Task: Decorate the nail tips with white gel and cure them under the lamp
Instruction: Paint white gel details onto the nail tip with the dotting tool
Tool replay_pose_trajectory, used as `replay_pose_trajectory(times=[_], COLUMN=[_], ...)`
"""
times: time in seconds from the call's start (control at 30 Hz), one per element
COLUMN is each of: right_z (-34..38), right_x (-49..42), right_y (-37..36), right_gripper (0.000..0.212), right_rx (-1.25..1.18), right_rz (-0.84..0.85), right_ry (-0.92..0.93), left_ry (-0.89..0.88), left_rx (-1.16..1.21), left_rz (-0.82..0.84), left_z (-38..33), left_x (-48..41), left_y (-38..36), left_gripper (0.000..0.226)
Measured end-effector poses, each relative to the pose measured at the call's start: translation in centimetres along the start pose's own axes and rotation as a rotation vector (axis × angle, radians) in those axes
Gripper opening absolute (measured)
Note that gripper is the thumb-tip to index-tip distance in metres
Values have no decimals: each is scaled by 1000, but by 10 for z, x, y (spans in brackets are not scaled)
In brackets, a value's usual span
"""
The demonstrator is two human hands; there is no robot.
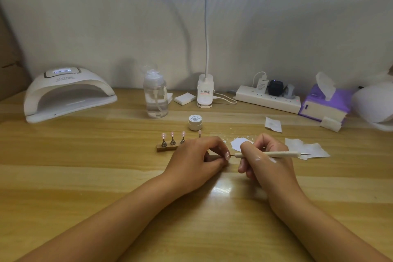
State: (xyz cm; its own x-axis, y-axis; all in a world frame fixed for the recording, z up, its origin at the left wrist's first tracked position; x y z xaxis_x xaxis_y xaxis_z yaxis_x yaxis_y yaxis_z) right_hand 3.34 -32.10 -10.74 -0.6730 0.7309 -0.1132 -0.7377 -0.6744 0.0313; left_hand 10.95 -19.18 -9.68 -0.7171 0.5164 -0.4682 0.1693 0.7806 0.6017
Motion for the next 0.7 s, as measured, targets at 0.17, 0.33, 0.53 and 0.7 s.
replay_pose_trajectory(times=[0.17, 0.33, 0.53, 0.7], right_z=[1, -1, 2, 1], right_x=[0, 0, 0, 0], right_y=[-2, -3, 0, -2], right_gripper=[25, 22, 21, 20], right_rx=[0, 22, -4, 11], right_rz=[8, 13, -4, 7], right_ry=[7, 0, 23, 24], left_ry=[-3, -8, -9, -7], left_rx=[-9, -8, -12, -13], left_rz=[0, 2, 3, 2], left_z=[0, 0, 1, 1], left_x=[0, 0, 0, 0], left_y=[0, 0, 0, -1], left_gripper=[22, 24, 23, 24])
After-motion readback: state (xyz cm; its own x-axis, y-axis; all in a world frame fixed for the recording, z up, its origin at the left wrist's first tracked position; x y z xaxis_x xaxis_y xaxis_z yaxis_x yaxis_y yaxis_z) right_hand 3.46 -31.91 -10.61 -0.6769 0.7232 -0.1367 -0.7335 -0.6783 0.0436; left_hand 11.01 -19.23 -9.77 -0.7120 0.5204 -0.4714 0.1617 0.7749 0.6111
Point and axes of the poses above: each hand's wrist, its own x-axis away from the middle knuckle, its own y-axis out of the back of the hand, z = x × y, the point moved 9 cm from there along -x, towards the middle knuckle, and after that the axes turned 12 degrees about -z, right-handed, at the moved point
